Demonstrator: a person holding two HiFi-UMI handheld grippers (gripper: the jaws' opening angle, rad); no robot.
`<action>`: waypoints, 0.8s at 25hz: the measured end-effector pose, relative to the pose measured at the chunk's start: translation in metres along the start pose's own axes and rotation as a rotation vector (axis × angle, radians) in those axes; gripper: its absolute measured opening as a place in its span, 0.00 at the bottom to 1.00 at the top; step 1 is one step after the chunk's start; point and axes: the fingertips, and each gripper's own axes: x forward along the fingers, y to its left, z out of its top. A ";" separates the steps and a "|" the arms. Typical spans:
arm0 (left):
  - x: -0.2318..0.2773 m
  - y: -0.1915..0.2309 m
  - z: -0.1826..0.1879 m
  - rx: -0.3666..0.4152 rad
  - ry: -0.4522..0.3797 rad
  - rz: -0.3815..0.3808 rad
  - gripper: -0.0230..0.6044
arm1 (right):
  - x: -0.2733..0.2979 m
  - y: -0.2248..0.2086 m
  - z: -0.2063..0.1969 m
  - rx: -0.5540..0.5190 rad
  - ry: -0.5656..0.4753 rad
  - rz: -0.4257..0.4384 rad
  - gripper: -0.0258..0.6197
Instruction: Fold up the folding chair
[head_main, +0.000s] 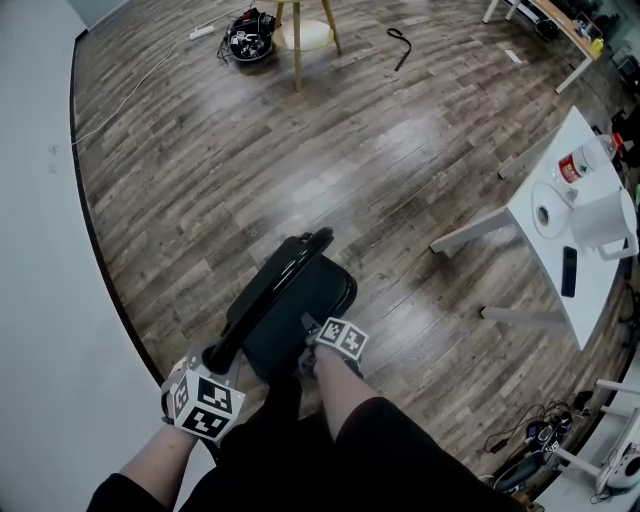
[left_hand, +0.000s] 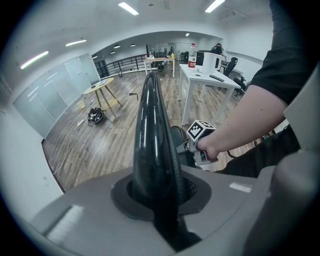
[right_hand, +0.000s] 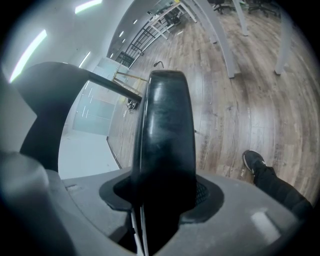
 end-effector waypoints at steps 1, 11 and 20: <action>0.000 0.000 0.000 0.000 0.000 0.001 0.13 | 0.000 0.001 0.001 0.000 0.000 -0.003 0.37; 0.000 -0.012 0.003 0.012 -0.001 -0.003 0.14 | -0.001 0.022 0.001 0.005 0.005 -0.024 0.36; -0.002 -0.017 0.004 0.024 0.004 0.017 0.14 | 0.002 0.041 0.002 0.001 0.007 -0.047 0.35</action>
